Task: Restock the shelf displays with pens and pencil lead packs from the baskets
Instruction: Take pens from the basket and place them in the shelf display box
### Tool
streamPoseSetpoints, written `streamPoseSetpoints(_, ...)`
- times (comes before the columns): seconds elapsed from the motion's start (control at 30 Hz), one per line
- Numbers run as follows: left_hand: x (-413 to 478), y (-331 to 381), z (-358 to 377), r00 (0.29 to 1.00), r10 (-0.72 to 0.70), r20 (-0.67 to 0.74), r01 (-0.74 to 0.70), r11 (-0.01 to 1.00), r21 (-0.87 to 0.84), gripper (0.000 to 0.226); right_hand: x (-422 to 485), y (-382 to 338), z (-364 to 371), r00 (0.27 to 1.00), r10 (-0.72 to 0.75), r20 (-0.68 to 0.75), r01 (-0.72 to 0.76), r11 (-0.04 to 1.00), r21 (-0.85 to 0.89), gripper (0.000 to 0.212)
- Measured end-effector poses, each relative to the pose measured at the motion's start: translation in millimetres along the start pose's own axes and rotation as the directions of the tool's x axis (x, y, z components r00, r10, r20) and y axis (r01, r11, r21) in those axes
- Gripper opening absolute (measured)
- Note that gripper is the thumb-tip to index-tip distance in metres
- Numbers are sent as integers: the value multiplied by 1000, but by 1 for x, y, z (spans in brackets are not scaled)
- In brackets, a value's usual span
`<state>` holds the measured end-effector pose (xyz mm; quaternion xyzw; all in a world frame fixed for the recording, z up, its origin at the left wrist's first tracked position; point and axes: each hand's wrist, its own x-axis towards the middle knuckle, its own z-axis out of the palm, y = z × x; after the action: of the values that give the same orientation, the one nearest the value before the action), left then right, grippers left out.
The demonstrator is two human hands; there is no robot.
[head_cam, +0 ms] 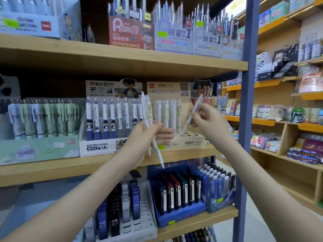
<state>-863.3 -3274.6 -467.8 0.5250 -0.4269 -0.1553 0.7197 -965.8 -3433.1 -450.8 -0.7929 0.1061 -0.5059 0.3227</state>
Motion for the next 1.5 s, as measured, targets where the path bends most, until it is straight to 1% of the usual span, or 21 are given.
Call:
streamPoseSetpoints(0.07,-1,1,-1,1000,4,3,-4,1000,30,11,5,3,3,998,-26,57,31,997,-72,5)
streamPoseSetpoints(0.13,-1,2,-1,1000,11,9,-12,997,71,12,12,3,6,994,-13,110,27,992,-125,5)
streamPoseSetpoints(0.2,-1,2,-1,1000,16,16,-18,995,97,12,17,4,9,991,4,136,17,988,-155,6)
streamPoseSetpoints(0.3,0,3,-1,1000,15,23,-18,994,106,12,20,5,12,984,-21,176,58,977,-206,8)
streamPoseSetpoints(0.63,-2,5,4,996,3,91,-18,986,163,22,20,2,13,983,-19,184,62,971,-232,11)
streamPoseSetpoints(0.77,-3,3,5,996,0,95,-17,984,176,22,15,8,17,984,32,177,7,977,-212,7)
streamPoseSetpoints(0.9,-4,0,6,994,-34,103,20,990,137,19,12,11,20,986,39,164,-6,980,-198,8)
streamPoseSetpoints(0.97,-4,0,5,992,-45,121,27,989,146,20,12,8,18,985,58,166,-28,984,-175,7)
streamPoseSetpoints(1.07,-2,1,4,987,-51,154,23,984,179,20,9,7,17,981,84,173,-58,988,-146,14)
streamPoseSetpoints(1.1,-2,2,4,985,-50,165,20,983,180,18,7,6,15,982,79,171,-52,987,-155,19)
streamPoseSetpoints(1.17,-1,3,4,980,-48,195,13,984,179,14,3,0,9,993,5,115,16,983,-180,28)
streamPoseSetpoints(1.2,0,4,5,975,-47,217,6,983,184,13,1,-5,5,995,-46,88,59,987,-152,30)
streamPoseSetpoints(1.23,0,5,6,969,-47,242,-1,981,193,12,-1,-11,0,993,-79,92,87,992,-91,30)
streamPoseSetpoints(1.27,1,6,8,962,-50,268,-5,979,202,12,-4,-18,-4,987,-90,136,92,996,-13,28)
streamPoseSetpoints(1.3,1,7,11,954,-56,296,-7,978,209,12,-6,-25,-6,972,-87,218,79,996,45,23)
streamPoseSetpoints(1.37,3,9,18,935,-73,348,-5,976,219,12,-11,-35,-8,925,-73,372,47,996,79,7)
streamPoseSetpoints(1.4,4,10,21,926,-79,369,-6,975,222,13,-12,-37,-9,913,-73,401,38,995,93,5)
streamPoseSetpoints(1.43,5,12,24,920,-81,384,-7,974,224,13,-13,-38,-10,914,-81,399,39,993,114,10)
streamPoseSetpoints(1.5,7,14,26,912,-89,401,-7,973,232,16,-14,-37,-14,930,-90,356,42,989,139,15)
